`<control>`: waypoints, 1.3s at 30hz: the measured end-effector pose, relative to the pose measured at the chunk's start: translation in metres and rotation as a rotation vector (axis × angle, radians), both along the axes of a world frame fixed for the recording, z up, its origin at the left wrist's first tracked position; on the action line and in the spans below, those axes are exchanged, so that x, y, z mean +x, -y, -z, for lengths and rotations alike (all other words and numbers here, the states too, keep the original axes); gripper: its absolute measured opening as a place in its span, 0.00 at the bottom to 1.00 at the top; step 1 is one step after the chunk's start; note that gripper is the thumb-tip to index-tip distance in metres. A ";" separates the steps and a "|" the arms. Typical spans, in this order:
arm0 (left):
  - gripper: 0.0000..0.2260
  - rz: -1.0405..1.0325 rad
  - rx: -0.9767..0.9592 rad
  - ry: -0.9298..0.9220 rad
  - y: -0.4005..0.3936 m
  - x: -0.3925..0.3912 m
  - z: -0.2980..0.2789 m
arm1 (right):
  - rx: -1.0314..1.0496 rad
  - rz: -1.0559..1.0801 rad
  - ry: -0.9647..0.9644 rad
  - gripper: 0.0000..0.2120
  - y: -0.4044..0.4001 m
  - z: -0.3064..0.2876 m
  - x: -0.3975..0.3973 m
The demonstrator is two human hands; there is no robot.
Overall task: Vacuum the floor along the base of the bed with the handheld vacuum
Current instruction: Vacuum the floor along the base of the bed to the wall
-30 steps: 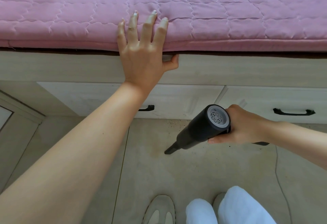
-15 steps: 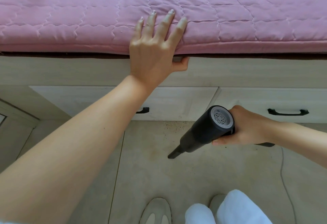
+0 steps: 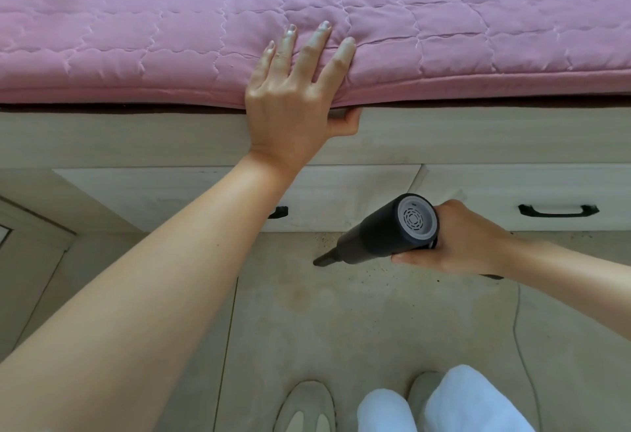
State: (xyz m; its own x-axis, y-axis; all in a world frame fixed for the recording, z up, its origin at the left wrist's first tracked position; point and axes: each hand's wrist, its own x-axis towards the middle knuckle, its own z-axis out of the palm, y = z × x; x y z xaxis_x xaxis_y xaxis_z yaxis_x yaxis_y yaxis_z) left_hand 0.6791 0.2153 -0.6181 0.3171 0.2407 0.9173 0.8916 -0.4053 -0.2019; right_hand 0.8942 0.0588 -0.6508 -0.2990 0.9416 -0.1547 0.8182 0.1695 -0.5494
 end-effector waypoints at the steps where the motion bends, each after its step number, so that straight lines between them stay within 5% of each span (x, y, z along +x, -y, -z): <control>1: 0.28 0.002 -0.004 0.006 0.000 0.000 0.000 | 0.004 0.009 0.017 0.12 -0.001 0.001 -0.002; 11: 0.27 0.012 -0.005 0.038 0.000 0.001 0.002 | 0.203 -0.046 0.190 0.26 -0.006 0.013 -0.011; 39: 0.27 0.013 0.077 0.023 -0.005 -0.001 0.006 | 0.179 -0.037 0.194 0.27 -0.005 0.015 0.003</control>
State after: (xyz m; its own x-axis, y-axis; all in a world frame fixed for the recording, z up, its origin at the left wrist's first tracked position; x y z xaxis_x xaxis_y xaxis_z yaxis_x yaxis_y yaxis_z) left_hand 0.6777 0.2202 -0.6239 0.2984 0.1651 0.9401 0.8912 -0.4008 -0.2125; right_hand 0.8971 0.0638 -0.6663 -0.3148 0.9481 -0.0448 0.8967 0.2816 -0.3414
